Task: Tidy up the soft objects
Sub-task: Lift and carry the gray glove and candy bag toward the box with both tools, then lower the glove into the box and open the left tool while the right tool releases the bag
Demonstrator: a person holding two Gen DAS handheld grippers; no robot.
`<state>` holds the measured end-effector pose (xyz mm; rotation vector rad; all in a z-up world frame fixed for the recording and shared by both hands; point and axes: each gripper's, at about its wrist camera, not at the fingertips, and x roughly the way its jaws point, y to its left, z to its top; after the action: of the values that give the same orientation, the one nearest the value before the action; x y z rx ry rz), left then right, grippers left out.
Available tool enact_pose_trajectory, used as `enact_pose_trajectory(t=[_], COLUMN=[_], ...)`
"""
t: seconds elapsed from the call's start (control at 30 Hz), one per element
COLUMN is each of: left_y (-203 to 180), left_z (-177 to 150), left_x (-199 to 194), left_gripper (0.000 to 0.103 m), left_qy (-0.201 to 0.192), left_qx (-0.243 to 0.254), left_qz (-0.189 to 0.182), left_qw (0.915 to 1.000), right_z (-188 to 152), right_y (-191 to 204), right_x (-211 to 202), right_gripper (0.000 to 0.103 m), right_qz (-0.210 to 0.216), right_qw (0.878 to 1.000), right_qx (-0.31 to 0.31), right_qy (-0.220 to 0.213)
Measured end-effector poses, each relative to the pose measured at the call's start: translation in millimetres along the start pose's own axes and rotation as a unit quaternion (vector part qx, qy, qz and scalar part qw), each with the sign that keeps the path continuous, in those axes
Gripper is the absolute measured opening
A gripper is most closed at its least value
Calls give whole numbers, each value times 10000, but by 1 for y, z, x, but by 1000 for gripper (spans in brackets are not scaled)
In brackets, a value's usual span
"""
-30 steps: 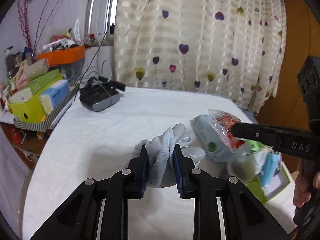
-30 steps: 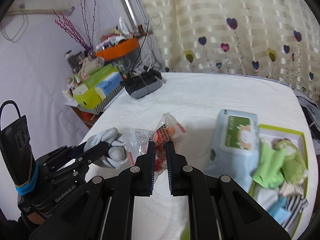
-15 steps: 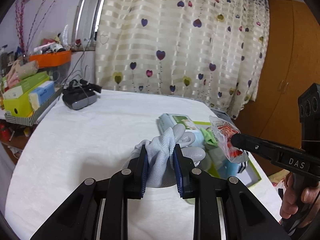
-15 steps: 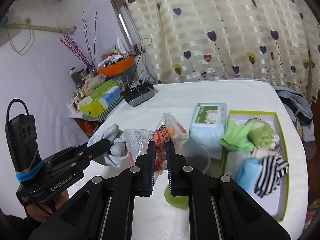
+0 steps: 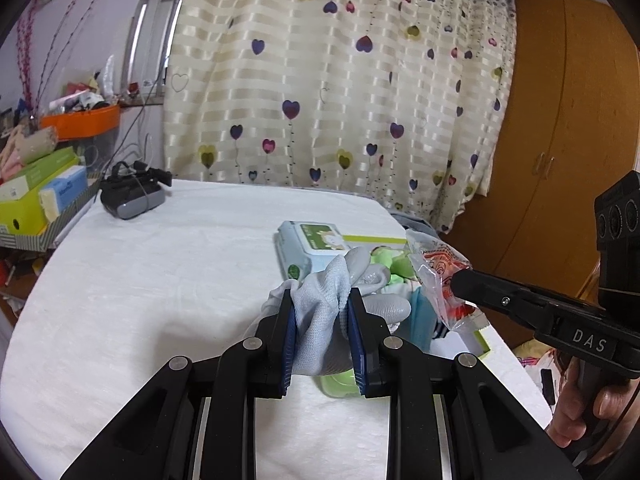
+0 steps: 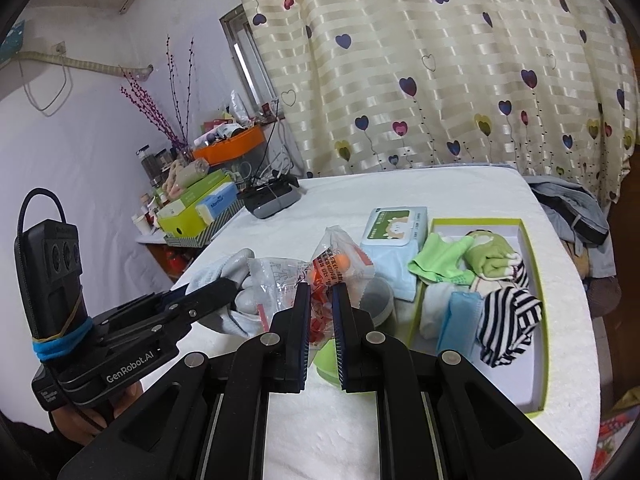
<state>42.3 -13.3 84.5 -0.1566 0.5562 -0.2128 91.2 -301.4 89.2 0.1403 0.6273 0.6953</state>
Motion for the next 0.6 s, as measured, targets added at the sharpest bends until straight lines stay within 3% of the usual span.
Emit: enact_pose_trajectory(t=[0.6], left_y=[-35], left_z=[-2], left_x=[17], left_gripper=[22], left_qy=[142], left_qx=[151], left_qz=[-328], left_qw=[9992], right_z=[-10], right_y=[-35], right_x=[-29], right_gripper=[11], right_qz=[-332], right_qw=[9991], right_qx=[200], right_qy=[-164])
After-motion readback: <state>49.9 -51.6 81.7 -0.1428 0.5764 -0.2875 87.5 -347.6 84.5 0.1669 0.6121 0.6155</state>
